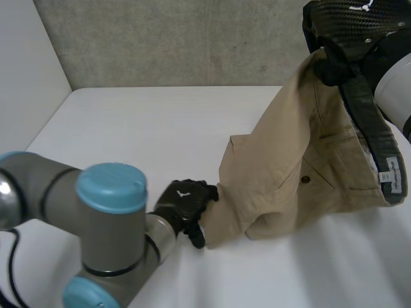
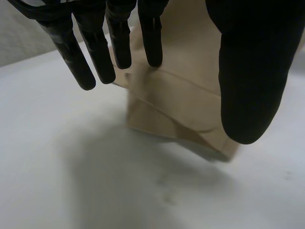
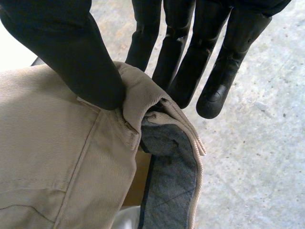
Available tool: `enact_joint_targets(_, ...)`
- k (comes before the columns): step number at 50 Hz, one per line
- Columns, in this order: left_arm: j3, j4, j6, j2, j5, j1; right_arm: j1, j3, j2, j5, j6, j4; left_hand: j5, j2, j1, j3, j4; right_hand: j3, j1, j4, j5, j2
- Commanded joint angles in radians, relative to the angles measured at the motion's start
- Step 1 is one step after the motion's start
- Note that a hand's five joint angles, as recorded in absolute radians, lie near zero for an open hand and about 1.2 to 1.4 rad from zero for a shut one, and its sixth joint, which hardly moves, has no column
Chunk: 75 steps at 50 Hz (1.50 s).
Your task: Fold the shorts.
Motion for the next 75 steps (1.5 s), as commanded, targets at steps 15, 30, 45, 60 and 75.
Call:
enact_joint_targets(15,0.145,0.059,0.015,0.005,-0.207,-0.036,-0.015,0.032,-0.070,0.006,0.037,0.016,1.015,1.003,0.986,0.955,1.009,0.210,0.440,0.206,0.289,0.226)
enact_joint_targets(30,-0.053,0.054,0.230,0.594,-0.107,0.050,-0.072,0.065,-0.051,0.008,-0.040,0.021,1.015,1.003,0.986,0.955,1.009,0.210,0.440,0.206,0.289,0.226)
enact_joint_targets(45,-0.087,-0.016,0.228,0.735,-0.103,0.084,-0.093,0.049,-0.087,-0.017,-0.162,0.212,1.015,1.003,0.986,0.955,1.009,0.210,0.440,0.206,0.289,0.226)
enact_joint_targets(60,-0.094,0.033,0.236,0.263,-0.080,0.154,-0.079,-0.085,0.413,-0.046,-0.196,0.183,1.015,1.003,0.986,0.955,1.009,0.210,0.440,0.206,0.289,0.226)
enact_joint_targets(75,0.012,0.050,0.236,0.106,-0.089,0.157,-0.088,0.041,0.323,0.070,0.047,0.024,1.015,1.003,0.986,0.955,1.009,-1.011,-0.782,-1.016,-0.932,-0.995)
